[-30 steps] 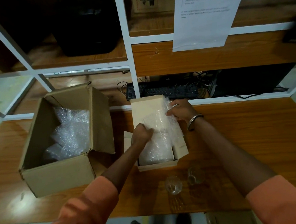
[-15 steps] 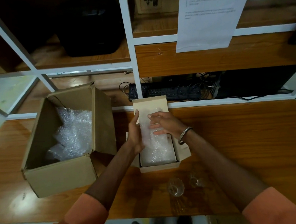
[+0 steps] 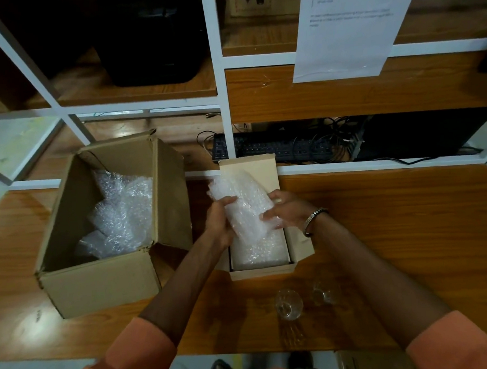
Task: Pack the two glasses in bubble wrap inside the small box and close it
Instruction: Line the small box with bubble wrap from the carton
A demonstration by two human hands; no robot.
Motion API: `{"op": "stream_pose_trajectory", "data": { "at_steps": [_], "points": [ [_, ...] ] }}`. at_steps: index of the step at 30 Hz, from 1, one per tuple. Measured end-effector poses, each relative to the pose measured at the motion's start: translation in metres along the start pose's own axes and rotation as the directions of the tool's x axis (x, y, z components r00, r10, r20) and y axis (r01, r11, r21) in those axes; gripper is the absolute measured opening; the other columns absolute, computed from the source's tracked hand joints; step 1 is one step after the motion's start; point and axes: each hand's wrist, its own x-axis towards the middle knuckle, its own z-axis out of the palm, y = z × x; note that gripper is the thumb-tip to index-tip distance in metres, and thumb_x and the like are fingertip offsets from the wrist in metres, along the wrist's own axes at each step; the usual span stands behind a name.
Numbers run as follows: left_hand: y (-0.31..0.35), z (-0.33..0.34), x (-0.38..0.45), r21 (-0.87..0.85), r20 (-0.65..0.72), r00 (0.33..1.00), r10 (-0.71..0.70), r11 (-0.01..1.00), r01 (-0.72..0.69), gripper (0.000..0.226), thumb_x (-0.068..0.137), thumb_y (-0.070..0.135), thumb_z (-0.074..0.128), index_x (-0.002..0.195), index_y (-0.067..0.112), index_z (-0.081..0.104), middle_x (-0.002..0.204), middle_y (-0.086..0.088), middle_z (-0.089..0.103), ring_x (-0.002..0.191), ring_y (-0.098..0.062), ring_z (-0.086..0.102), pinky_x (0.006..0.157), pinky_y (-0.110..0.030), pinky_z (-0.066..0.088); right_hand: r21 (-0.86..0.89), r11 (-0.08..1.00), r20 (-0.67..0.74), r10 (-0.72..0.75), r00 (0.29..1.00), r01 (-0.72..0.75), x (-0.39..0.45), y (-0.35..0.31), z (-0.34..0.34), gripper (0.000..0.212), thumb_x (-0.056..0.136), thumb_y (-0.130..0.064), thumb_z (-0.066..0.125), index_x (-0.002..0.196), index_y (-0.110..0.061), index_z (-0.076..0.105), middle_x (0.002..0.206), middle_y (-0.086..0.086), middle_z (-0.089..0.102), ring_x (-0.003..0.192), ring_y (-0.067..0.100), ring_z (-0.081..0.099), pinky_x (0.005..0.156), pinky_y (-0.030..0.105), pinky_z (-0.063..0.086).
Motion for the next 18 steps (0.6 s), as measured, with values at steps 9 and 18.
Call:
{"op": "stream_pose_trajectory", "data": {
  "at_steps": [9, 18],
  "points": [
    [0.007, -0.014, -0.008, 0.806, -0.025, 0.943, 0.333, 0.565, -0.178, 0.070, 0.082, 0.006, 0.086, 0.139, 0.018, 0.047, 0.117, 0.000, 0.057, 0.107, -0.024, 0.062, 0.080, -0.034, 0.056, -0.743, 0.660, 0.204, 0.066, 0.977, 0.110, 0.006, 0.004, -0.016, 0.041, 0.076, -0.015, 0.087, 0.108, -0.018, 0.062, 0.111, 0.002, 0.067, 0.085, 0.010, 0.062, 0.062, 0.025, 0.053],
    [-0.012, -0.011, -0.014, 0.948, 0.309, 0.880, 0.361, -0.048, -0.314, 0.053, 0.084, 0.014, 0.079, 0.133, 0.021, 0.060, 0.137, -0.006, 0.060, 0.118, -0.025, 0.062, 0.082, -0.035, 0.055, -0.878, 0.455, 0.136, -0.060, 0.989, 0.148, 0.018, 0.030, 0.015, 0.046, 0.075, -0.013, 0.084, 0.118, -0.010, 0.068, 0.120, 0.011, 0.069, 0.105, 0.027, 0.066, 0.086, 0.037, 0.058]
  ]
}}
